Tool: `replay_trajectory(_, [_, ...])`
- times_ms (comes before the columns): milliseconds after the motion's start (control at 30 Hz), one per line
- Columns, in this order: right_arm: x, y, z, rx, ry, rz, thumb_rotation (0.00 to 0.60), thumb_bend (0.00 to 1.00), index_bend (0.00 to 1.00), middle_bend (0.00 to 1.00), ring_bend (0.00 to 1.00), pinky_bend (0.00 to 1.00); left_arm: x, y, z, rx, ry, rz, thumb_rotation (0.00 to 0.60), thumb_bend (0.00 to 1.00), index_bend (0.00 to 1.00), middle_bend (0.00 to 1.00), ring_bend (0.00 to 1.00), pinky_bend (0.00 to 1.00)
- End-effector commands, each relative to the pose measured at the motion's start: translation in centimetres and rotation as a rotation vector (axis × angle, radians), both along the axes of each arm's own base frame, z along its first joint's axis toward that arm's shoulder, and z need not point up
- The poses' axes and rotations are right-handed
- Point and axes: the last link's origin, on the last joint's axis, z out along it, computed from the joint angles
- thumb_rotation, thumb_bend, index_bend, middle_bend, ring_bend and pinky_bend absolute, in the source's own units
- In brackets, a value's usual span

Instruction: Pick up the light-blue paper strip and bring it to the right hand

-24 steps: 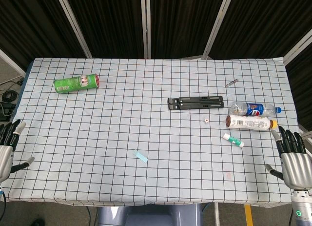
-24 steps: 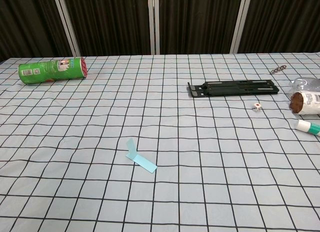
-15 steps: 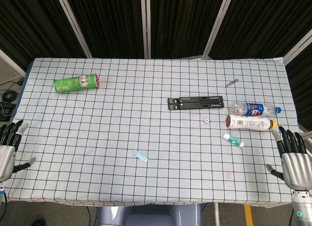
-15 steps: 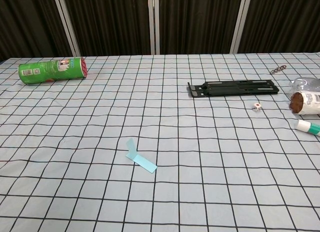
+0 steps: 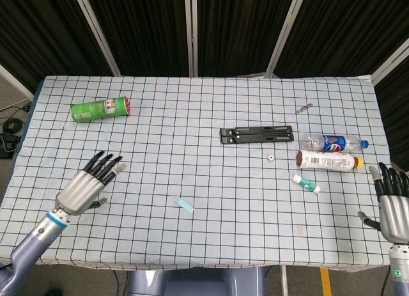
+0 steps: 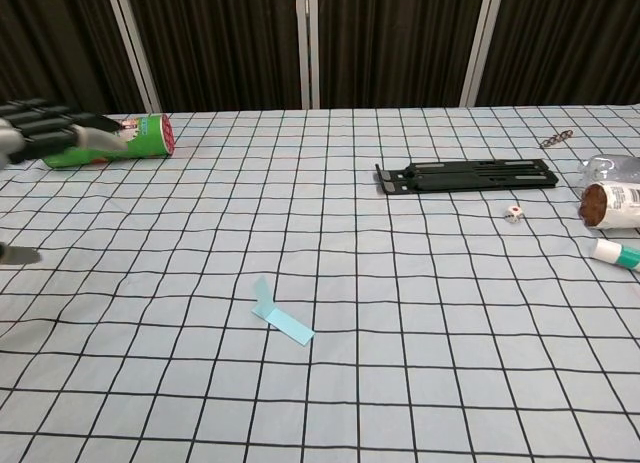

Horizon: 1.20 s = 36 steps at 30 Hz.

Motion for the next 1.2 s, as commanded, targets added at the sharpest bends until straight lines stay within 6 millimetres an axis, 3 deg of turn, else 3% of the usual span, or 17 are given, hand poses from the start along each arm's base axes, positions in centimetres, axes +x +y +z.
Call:
replay_trajectory(33, [-0.3, -0.2, 0.2, -0.008, 0.011, -0.019, 0.600, 0.00, 0.00, 0.00, 0.00, 0.00, 4.0, 1.7, -3.9, -0.069, 0.114, -0.182, 0.600, 0.17, 0.19, 0.00, 0.00, 0.00])
replay_trajectory(167, [-0.7, -0.3, 0.4, -0.021, 0.022, -0.042, 0.600, 0.00, 0.00, 0.00, 0.00, 0.00, 5.7, 2.8, -6.0, -0.110, 0.158, -0.276, 0.600, 0.24, 0.29, 0.00, 0.00, 0.00])
replay_trajectory(367, [-1.3, -0.2, 0.8, -0.034, 0.025, -0.070, 0.600, 0.00, 0.00, 0.00, 0.00, 0.00, 7.0, 4.0, -8.2, -0.162, 0.177, -0.377, 0.600, 0.34, 0.34, 0.00, 0.00, 0.00])
replay_trajectory(1200, [-1.5, -0.2, 1.3, -0.036, 0.016, -0.084, 0.600, 0.00, 0.00, 0.00, 0.00, 0.00, 8.6, 4.0, -11.9, -0.180, 0.231, -0.514, 0.600, 0.36, 0.39, 0.00, 0.00, 0.00])
